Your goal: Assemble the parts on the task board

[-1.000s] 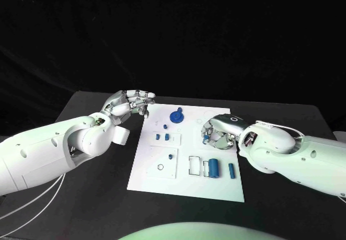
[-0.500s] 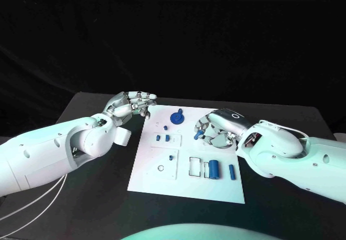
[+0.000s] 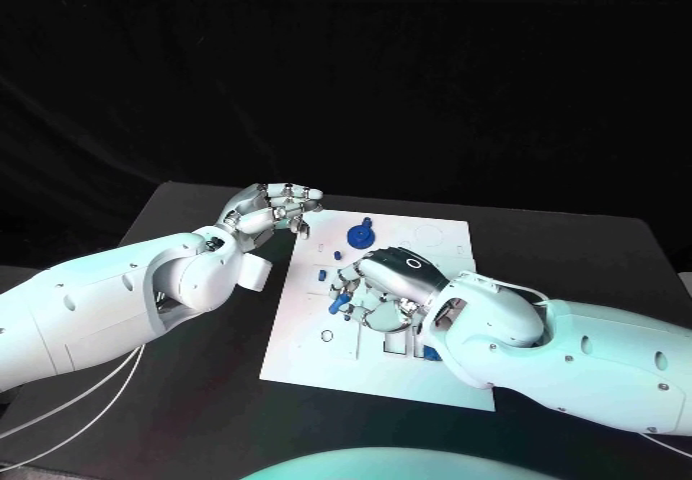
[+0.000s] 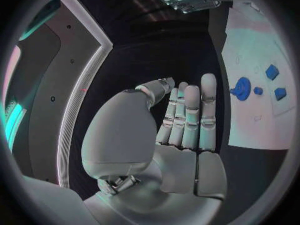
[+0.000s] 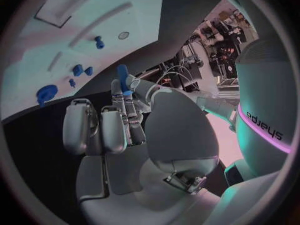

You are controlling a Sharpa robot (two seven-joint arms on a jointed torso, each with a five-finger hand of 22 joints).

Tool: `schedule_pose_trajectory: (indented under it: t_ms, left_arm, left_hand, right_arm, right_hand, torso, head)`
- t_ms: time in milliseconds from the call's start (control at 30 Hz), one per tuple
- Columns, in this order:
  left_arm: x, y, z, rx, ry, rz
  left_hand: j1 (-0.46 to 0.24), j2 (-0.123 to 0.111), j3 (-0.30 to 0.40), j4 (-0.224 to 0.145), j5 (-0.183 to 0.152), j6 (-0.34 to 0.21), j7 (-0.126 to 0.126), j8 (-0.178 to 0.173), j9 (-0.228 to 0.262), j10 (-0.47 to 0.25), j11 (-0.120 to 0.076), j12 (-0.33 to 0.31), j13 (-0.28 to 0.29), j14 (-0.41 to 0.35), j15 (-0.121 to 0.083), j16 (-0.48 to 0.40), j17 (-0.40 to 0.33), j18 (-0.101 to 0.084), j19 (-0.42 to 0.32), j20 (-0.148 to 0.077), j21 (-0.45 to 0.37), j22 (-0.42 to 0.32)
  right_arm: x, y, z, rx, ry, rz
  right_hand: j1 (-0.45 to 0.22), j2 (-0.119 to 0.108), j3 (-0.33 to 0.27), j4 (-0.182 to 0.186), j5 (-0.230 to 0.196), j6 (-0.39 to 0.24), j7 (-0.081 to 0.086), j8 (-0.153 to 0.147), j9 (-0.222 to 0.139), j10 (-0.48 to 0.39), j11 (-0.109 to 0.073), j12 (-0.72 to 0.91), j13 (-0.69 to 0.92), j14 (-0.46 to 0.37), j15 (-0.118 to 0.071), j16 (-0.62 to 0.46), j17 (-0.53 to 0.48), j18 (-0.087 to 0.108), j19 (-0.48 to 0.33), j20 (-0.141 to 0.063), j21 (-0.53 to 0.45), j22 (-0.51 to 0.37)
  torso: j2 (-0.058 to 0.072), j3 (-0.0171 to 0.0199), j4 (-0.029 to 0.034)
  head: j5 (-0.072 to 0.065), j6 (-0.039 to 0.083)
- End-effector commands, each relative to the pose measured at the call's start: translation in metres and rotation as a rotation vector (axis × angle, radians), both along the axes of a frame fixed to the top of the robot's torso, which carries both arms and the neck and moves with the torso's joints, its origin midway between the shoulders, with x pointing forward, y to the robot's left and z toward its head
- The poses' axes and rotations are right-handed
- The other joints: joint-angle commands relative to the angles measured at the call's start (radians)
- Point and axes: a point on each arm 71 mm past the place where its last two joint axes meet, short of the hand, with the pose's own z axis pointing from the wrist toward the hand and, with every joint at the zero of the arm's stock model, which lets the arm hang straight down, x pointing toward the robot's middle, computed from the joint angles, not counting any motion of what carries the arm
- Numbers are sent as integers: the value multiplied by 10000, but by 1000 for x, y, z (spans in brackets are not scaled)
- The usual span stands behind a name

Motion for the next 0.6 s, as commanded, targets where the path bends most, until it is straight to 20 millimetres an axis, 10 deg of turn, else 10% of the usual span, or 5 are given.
schedule_pose_trajectory:
  t_ms: [33,600]
  left_arm:
    - [-1,-4,1,-100,-48,-203]
    - [-1,-5,1,-116,-41,-247]
  left_hand:
    - [1,100,-7,-48,40,-48,22,55,18,-82,19,55,17,-77,-3,-54,-17,150,-45,57,-55,-12]
    - [1,100,-7,-48,40,-48,22,55,18,-82,19,55,17,-77,-3,-54,-17,150,-45,57,-55,-12]
  right_arm:
    - [-3,7,-6,59,165,410]
    - [-3,18,-41,-747,775,497]
  right_hand:
    - [16,86,41,-32,71,43,62,35,139,248,-149,9,12,136,-76,-1,-22,-53,-7,19,-69,301]
    - [18,92,48,-37,76,29,69,35,143,242,-144,3,13,136,-73,-1,-24,-50,-16,19,-82,291]
  torso:
    - [10,-15,-2]
    - [19,8,-10]
  head:
    - [57,-18]
    - [185,-115]
